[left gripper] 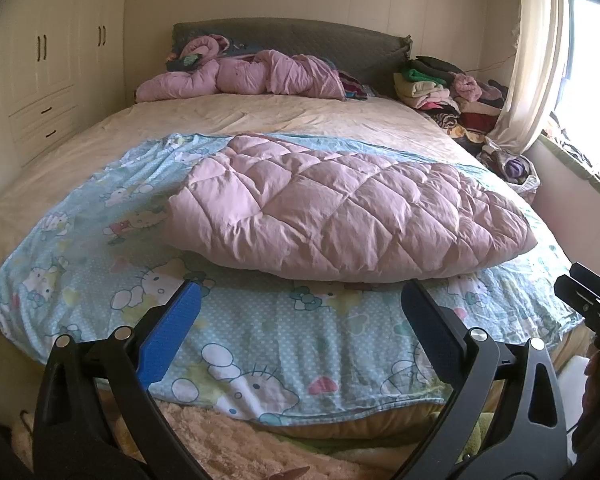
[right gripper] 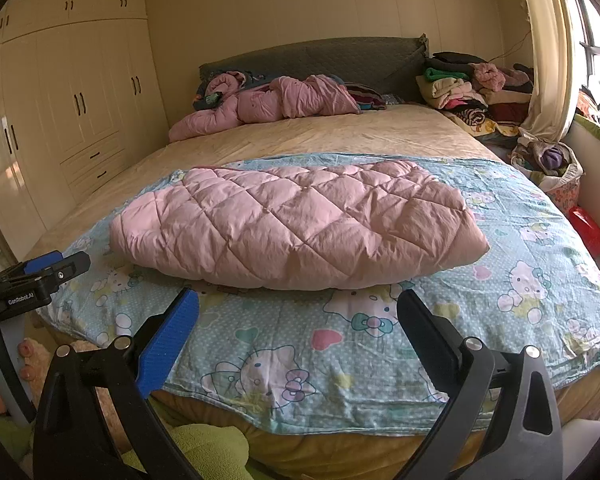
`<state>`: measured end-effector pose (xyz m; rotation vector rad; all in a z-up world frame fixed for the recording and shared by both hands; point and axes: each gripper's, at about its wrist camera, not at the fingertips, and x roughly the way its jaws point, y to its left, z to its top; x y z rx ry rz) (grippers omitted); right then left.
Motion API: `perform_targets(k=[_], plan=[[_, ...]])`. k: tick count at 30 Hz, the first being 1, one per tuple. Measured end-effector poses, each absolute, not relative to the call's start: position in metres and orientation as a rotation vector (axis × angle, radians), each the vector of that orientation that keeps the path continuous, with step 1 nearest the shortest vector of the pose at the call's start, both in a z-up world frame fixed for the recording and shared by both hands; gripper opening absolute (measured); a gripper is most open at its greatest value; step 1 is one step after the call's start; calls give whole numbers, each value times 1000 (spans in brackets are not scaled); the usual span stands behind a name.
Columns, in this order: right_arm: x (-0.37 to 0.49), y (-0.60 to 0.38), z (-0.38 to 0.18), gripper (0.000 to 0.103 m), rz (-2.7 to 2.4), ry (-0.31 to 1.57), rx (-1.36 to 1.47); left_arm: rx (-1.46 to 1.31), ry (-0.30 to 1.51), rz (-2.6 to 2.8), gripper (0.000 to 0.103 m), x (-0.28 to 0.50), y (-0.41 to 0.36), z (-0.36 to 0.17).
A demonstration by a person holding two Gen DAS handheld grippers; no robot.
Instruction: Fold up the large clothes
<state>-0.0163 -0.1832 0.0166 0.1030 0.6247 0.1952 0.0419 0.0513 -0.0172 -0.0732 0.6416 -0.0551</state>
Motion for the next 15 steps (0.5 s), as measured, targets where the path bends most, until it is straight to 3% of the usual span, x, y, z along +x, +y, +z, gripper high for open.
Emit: perform_targets(k=[15], plan=[[-16, -183, 19, 99, 201, 626, 98, -73, 641, -55, 94, 42, 52, -17]])
